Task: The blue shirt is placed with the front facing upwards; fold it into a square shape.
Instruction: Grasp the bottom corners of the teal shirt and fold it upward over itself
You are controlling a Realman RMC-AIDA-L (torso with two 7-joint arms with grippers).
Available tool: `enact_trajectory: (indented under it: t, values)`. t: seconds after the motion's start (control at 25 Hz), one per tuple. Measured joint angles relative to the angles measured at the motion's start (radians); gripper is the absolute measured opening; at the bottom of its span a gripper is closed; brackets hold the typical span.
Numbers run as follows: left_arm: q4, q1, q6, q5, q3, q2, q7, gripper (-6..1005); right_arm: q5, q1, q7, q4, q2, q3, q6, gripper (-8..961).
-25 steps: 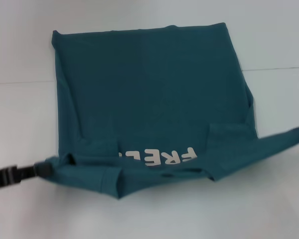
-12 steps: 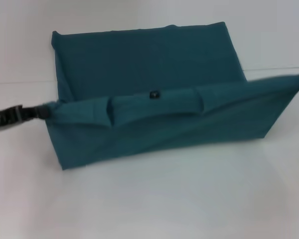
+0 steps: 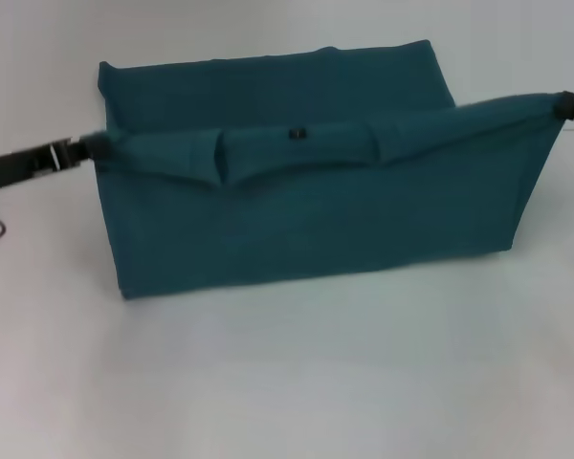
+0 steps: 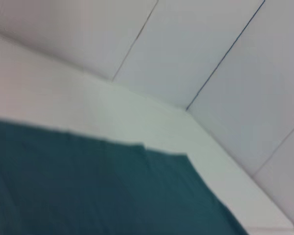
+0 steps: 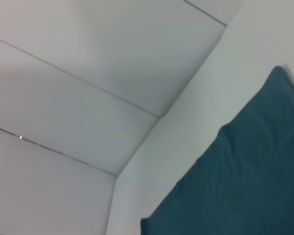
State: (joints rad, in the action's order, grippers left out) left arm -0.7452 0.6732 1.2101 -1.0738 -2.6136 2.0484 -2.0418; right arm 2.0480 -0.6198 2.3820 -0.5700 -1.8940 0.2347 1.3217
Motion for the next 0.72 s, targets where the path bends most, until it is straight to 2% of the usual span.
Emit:
enact_trajectory:
  t: [0.2, 0.4, 0.72]
  values:
    - [0.013, 0.037, -0.046, -0.036, 0.004, -0.007, 0.062, 103, -0.026, -0.021, -0.013, 0.003, -0.015, 0.001, -0.057, 27]
    - [0.057, 0.078, -0.12, -0.038, 0.006, -0.008, 0.114, 105, -0.048, -0.041, -0.038, 0.027, -0.02, 0.006, -0.103, 27]
    - [0.088, 0.124, -0.234, -0.042, 0.019, 0.005, 0.18, 107, -0.072, -0.064, -0.081, 0.049, -0.032, 0.011, -0.181, 27]
